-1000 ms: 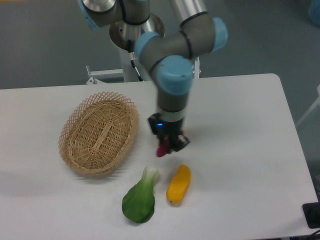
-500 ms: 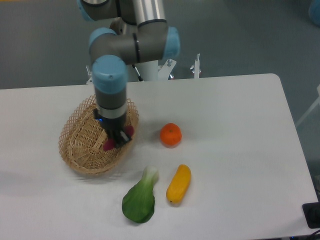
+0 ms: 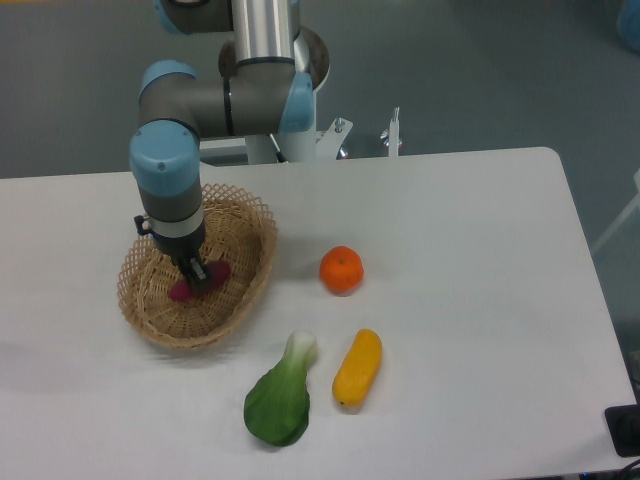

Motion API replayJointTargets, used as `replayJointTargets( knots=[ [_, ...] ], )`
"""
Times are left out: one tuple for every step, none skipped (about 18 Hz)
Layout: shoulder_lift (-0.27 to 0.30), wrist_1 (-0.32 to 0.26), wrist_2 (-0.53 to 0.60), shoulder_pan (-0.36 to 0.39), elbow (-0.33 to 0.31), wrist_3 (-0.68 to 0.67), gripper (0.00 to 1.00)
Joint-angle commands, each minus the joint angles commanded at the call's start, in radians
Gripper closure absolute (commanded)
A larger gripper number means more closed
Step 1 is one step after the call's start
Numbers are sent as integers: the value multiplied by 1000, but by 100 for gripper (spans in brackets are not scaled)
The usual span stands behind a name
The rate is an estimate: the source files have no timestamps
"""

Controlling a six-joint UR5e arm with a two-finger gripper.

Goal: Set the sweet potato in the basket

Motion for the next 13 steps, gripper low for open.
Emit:
replayJointTargets(
  knots=[
    [5, 0, 2, 2, 3, 0, 0],
    [9, 0, 2, 2, 8, 0, 0],
    [11, 0, 2, 3, 14, 0, 0],
    [11, 0, 3, 3, 24, -3, 0],
    [8, -2, 5, 8, 37, -3, 0],
    [8, -3, 5, 15, 47, -3, 0],
    [6, -3, 5, 31, 60, -2, 0],
    [8, -3, 5, 55, 69, -2, 0],
    [8, -3, 3, 76, 80, 0, 0],
    [8, -3, 3, 98, 87, 0, 0],
    [8, -3, 3, 124, 89, 2, 0],
    [8, -2, 3, 150, 89, 3, 0],
    [9, -3, 3, 181, 91, 5, 0]
  ],
)
